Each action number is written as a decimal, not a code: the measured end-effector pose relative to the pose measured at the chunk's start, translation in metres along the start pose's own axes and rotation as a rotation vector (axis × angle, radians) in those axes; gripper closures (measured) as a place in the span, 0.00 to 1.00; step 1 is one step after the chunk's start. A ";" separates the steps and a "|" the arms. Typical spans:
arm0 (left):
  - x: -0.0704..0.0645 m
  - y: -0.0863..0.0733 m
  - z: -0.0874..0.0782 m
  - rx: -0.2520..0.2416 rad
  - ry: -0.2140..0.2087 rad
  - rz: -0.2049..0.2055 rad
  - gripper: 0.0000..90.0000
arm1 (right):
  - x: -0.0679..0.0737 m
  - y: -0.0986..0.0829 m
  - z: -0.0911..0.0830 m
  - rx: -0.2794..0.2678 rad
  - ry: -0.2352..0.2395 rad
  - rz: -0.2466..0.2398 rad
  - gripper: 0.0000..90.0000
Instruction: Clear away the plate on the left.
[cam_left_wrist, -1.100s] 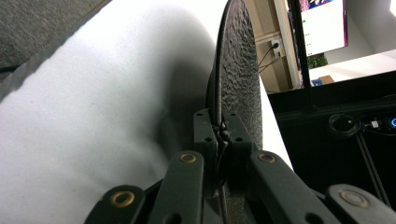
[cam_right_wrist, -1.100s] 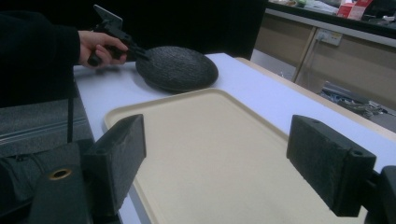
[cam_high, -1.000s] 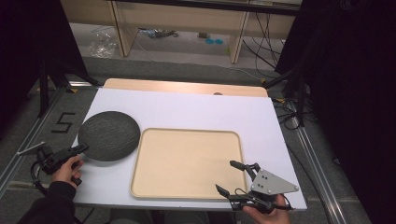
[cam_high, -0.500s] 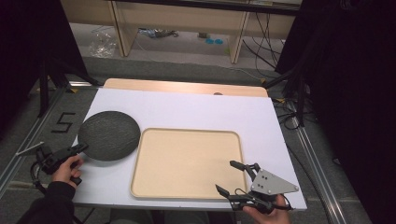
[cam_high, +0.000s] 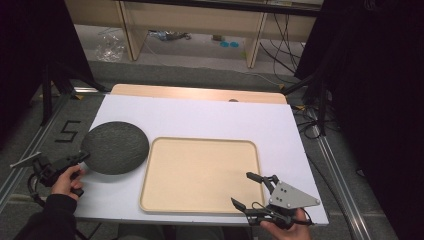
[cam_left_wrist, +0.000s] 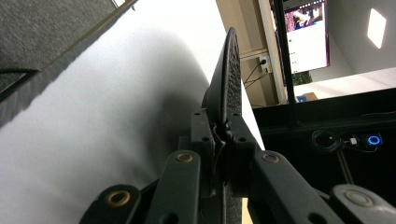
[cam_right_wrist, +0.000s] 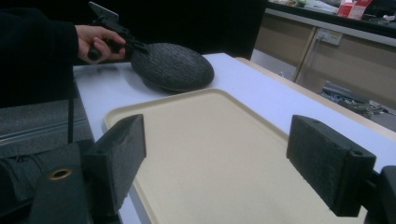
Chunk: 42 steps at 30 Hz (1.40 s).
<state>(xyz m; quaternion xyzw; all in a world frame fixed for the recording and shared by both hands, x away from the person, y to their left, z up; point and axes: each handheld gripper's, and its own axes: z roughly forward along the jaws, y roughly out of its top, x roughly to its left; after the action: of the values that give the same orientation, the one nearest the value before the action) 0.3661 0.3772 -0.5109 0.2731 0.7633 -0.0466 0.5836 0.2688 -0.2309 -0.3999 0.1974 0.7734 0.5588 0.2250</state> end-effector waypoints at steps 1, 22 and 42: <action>0.000 0.000 0.000 -0.003 -0.002 -0.013 0.94 | 0.000 0.000 0.000 0.004 0.003 0.000 0.23; -0.026 -0.017 0.007 0.066 -0.134 -0.042 0.93 | -0.001 0.000 0.000 0.009 0.009 -0.001 0.23; -0.058 -0.073 0.041 0.265 -0.180 0.007 0.92 | 0.000 -0.001 0.001 -0.004 0.015 -0.001 0.23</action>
<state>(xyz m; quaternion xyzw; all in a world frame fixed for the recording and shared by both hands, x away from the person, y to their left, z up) 0.3772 0.2784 -0.4890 0.3450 0.6941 -0.1690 0.6088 0.2696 -0.2304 -0.4009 0.1923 0.7740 0.5618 0.2197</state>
